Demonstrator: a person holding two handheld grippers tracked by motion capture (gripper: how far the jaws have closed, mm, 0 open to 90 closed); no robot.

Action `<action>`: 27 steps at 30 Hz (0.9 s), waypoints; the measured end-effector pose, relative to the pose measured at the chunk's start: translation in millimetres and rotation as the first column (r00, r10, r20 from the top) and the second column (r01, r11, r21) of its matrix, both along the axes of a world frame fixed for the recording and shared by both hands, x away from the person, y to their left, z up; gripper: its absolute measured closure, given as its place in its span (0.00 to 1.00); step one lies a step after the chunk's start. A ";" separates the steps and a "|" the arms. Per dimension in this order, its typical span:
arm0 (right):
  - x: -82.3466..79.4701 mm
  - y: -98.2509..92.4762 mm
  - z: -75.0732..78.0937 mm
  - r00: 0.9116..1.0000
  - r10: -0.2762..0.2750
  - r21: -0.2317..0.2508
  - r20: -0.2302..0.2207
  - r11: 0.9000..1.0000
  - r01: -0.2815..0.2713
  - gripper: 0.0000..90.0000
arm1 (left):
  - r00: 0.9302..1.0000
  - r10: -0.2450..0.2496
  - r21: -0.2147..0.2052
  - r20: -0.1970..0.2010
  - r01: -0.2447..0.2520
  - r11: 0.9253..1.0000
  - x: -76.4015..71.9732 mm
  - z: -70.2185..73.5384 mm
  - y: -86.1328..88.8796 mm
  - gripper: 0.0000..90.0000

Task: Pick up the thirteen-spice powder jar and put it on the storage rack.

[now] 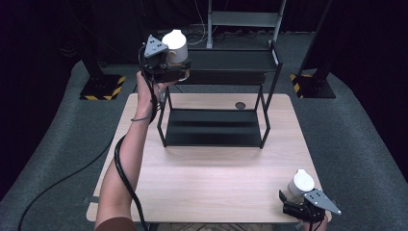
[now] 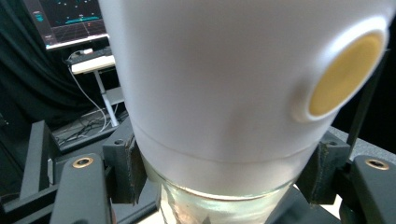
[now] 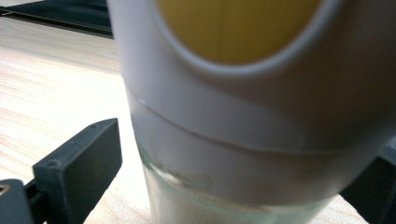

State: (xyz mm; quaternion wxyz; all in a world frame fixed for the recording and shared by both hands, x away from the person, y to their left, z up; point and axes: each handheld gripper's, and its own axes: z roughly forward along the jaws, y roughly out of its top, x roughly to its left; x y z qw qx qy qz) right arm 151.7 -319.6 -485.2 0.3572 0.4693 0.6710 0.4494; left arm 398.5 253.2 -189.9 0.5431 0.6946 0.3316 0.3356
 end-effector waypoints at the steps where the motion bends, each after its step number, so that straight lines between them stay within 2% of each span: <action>1: -0.1 -0.1 0.1 1.000 0.000 -0.001 0.000 1.000 0.000 0.01 | 1.000 0.001 0.001 -0.002 -0.001 1.000 1.2 1.3 -0.4 0.34; 6: -0.3 0.1 -0.2 1.000 -0.001 0.000 0.001 1.000 0.001 0.01 | 1.000 0.013 0.006 -0.009 -0.013 1.000 8.8 7.4 -3.3 0.34; 11: -0.1 -0.2 -0.1 1.000 0.001 -0.002 0.001 1.000 -0.001 0.01 | 1.000 0.021 -0.007 -0.022 -0.021 1.000 17.6 12.1 -4.5 0.34; 27: 0.1 -0.4 -0.1 1.000 0.001 -0.001 0.000 1.000 -0.001 0.01 | 0.994 0.064 -0.028 -0.093 -0.067 0.997 48.4 20.5 -7.5 0.34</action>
